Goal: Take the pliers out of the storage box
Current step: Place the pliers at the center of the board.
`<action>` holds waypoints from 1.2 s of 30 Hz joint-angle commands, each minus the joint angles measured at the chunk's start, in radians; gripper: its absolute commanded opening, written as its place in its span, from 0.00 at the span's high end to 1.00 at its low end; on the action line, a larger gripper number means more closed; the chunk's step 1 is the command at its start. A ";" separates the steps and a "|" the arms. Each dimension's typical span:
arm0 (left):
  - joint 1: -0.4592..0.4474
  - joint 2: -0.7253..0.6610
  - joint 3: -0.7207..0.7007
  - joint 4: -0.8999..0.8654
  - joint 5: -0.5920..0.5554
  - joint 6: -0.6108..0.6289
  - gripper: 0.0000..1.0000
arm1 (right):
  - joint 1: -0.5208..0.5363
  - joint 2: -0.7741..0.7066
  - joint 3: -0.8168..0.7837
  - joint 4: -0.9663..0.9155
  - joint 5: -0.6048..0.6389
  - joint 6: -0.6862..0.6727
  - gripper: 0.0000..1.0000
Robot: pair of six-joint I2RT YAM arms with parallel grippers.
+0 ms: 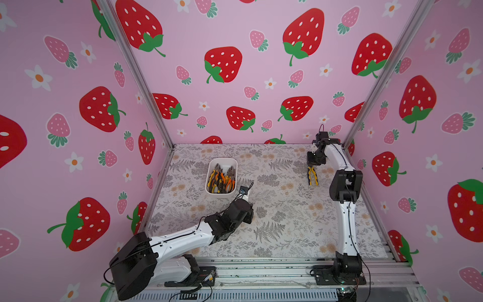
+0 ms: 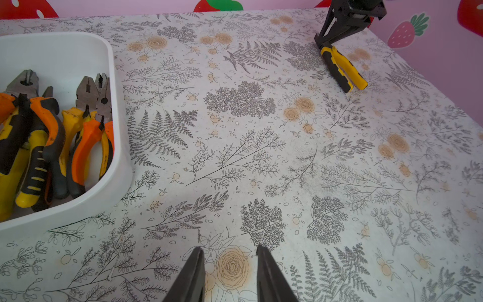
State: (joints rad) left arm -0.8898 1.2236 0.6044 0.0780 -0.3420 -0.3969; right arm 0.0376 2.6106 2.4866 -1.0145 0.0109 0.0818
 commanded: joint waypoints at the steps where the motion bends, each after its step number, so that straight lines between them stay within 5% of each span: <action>1: 0.006 0.010 0.050 0.021 0.016 0.003 0.65 | 0.015 0.015 0.037 0.030 -0.022 -0.011 0.87; 27: 0.017 -0.010 0.052 0.004 0.016 0.008 0.68 | 0.021 0.029 0.047 0.030 -0.008 -0.008 0.66; 36: 0.049 -0.028 0.071 -0.039 0.020 0.000 0.63 | 0.049 -0.101 0.029 0.042 0.058 0.022 0.44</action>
State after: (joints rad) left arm -0.8639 1.2213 0.6224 0.0711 -0.3264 -0.3939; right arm 0.0589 2.6171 2.5072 -0.9871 0.0284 0.0914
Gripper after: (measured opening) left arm 0.366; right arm 0.559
